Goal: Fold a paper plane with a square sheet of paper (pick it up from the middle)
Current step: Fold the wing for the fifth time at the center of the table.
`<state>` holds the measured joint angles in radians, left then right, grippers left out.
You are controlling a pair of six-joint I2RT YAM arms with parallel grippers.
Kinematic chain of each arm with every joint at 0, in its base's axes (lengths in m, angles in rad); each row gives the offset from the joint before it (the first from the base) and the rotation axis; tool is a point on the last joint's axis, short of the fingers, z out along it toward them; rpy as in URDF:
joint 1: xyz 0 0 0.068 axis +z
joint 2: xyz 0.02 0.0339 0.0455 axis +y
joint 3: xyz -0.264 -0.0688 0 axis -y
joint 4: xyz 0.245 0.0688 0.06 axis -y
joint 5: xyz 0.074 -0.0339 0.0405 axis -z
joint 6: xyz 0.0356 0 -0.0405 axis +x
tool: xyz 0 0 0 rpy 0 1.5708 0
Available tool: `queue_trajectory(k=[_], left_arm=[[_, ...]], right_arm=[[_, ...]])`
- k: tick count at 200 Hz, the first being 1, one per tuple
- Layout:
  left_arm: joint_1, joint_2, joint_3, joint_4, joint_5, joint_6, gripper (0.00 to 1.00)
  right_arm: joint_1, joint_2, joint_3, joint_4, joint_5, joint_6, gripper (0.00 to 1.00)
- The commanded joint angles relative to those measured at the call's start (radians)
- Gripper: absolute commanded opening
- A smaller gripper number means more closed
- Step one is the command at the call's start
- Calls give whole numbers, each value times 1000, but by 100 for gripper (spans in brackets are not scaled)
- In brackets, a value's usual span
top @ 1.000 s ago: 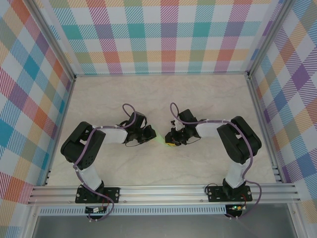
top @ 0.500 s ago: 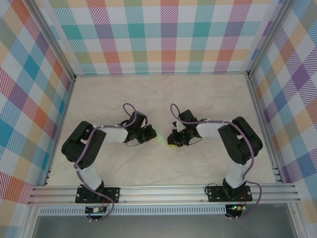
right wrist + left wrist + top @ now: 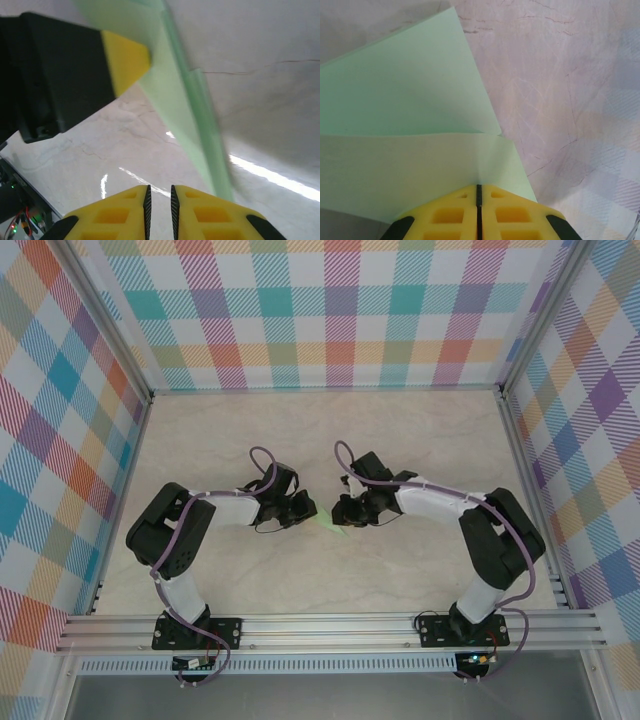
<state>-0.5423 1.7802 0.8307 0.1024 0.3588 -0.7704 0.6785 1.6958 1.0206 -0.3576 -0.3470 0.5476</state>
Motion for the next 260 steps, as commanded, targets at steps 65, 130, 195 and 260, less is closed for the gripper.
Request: queue_trajectory(k=[65, 130, 195, 260], left_arm=[[-2, 56, 7, -119, -57, -5, 8], [-2, 65, 14, -144, -69, 3, 7], [-2, 70, 21, -168, -82, 13, 7], [-2, 77, 29, -179, -84, 16, 7]], right_arm=[[52, 188, 150, -126, 102, -56, 16], [31, 188, 111, -141, 113, -59, 16], [-1, 173, 48, -126, 91, -73, 15], [-20, 84, 12, -107, 31, -90, 15]])
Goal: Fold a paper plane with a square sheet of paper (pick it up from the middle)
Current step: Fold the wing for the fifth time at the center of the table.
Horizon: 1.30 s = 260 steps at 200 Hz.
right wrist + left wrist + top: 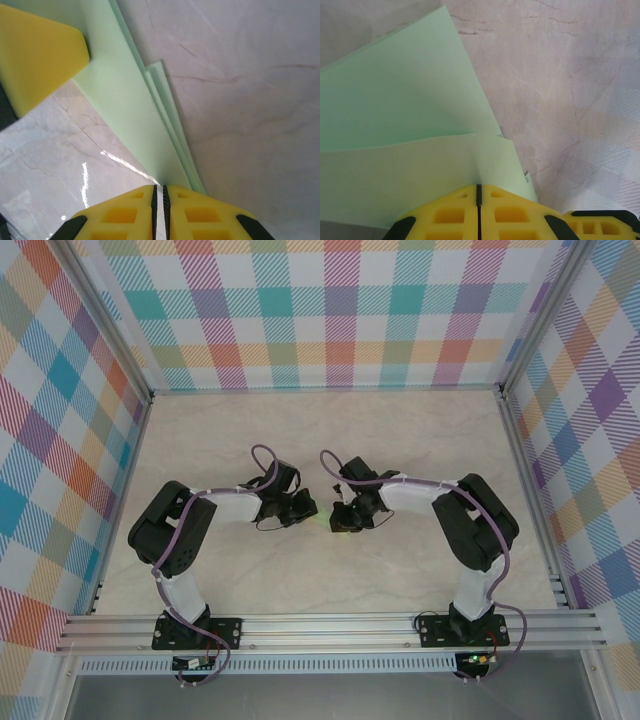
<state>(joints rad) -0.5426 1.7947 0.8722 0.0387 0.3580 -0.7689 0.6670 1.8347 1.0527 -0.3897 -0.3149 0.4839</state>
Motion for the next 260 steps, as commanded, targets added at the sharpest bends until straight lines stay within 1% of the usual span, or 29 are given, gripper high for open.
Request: queue_trajectory(k=[1, 32, 75, 134, 191, 223, 242, 260], left_arm=[[-2, 63, -12, -115, -83, 14, 7], [-2, 70, -3, -124, -83, 14, 7], [-2, 82, 15, -152, -89, 19, 7], [-2, 88, 21, -172, -95, 26, 6], [-2, 92, 24, -179, -97, 31, 6], [-2, 91, 26, -187, -100, 34, 6], [-2, 93, 28, -190, -102, 35, 6], [-2, 94, 29, -191, -102, 35, 6]], right_arm=[[-8, -56, -20, -75, -1, -27, 15], [-1, -89, -16, -91, -7, -49, 16], [2, -64, -19, -105, -12, -77, 16], [0, -30, -10, -135, 73, -74, 15], [-10, -8, -23, -129, 74, -64, 14], [-18, -1, -41, -134, 97, -55, 14], [-19, -19, -40, -131, 86, -53, 14], [-19, -64, -32, -115, 41, -50, 15]])
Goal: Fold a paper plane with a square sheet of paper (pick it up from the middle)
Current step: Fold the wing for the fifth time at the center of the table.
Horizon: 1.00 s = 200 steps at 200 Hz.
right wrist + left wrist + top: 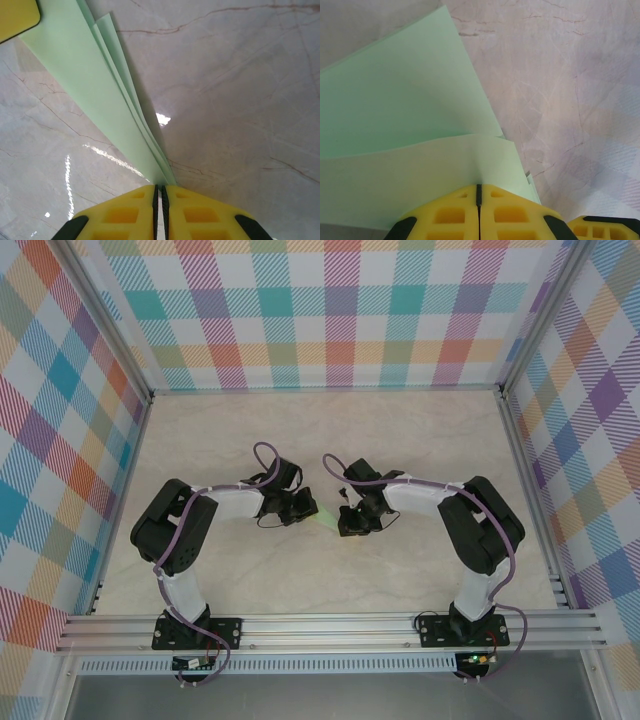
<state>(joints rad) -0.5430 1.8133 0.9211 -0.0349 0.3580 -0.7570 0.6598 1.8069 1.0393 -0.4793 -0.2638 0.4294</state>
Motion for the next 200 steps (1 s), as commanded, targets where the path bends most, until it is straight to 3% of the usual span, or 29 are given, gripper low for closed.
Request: queue_trajectory(k=[1, 30, 123, 161, 200], left_arm=[[-2, 75, -20, -117, -103, 23, 6], [-2, 78, -15, -122, -99, 25, 6], [-2, 84, -12, -125, -93, 27, 6], [-2, 81, -14, -125, -93, 32, 6], [-2, 83, -14, -123, -89, 40, 6]], right_arm=[[-11, -39, -17, -24, -12, 5, 15], [5, -54, 30, -28, -37, -6, 16], [26, 104, 144, 38, -119, -1, 16], [4, 135, 130, 34, -84, 11, 14], [-26, 129, 61, 92, -157, 26, 14]])
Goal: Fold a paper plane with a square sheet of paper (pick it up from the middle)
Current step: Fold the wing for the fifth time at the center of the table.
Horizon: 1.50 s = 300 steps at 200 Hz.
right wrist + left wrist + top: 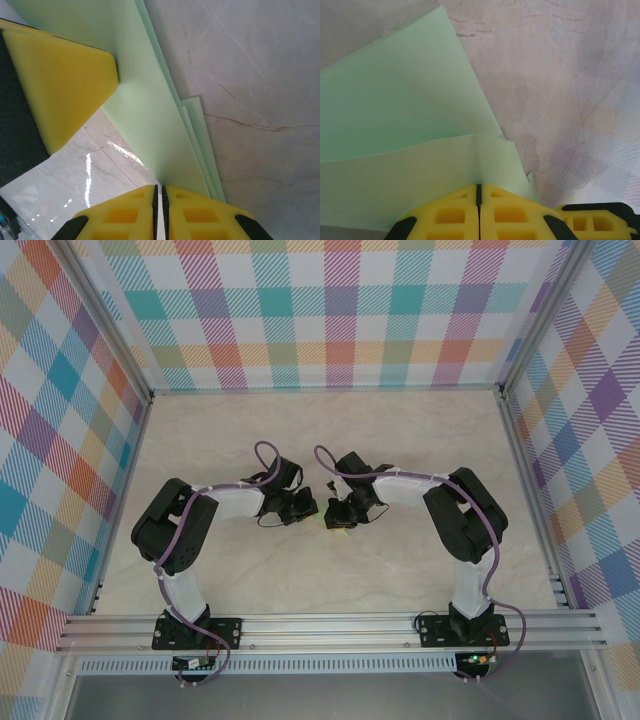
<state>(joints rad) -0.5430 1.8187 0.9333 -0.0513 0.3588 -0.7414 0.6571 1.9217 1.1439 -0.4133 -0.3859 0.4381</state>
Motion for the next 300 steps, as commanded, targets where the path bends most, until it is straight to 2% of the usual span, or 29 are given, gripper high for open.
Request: queue_trajectory(k=[1, 49, 93, 147, 182, 221, 300], left_arm=[[-2, 77, -26, -107, -91, 24, 6], [-2, 74, -27, -105, -83, 28, 6], [-2, 74, -25, -103, -79, 29, 6], [-2, 68, -22, -109, -78, 43, 6], [0, 44, -2, -142, -105, 103, 6], [27, -2, -36, -82, -95, 167, 6], [114, -41, -101, -43, -93, 165, 6]], right_arm=[[-24, 13, -45, 29, -37, 17, 14], [-27, -25, 4, 64, -134, 18, 15], [-27, 62, 48, 60, -92, 27, 15], [-27, 88, 18, 24, -2, 15, 14], [-28, 85, -4, 5, 28, 13, 14], [-31, 87, -12, 0, 34, 11, 13], [-34, 94, -13, -7, 38, 8, 13]])
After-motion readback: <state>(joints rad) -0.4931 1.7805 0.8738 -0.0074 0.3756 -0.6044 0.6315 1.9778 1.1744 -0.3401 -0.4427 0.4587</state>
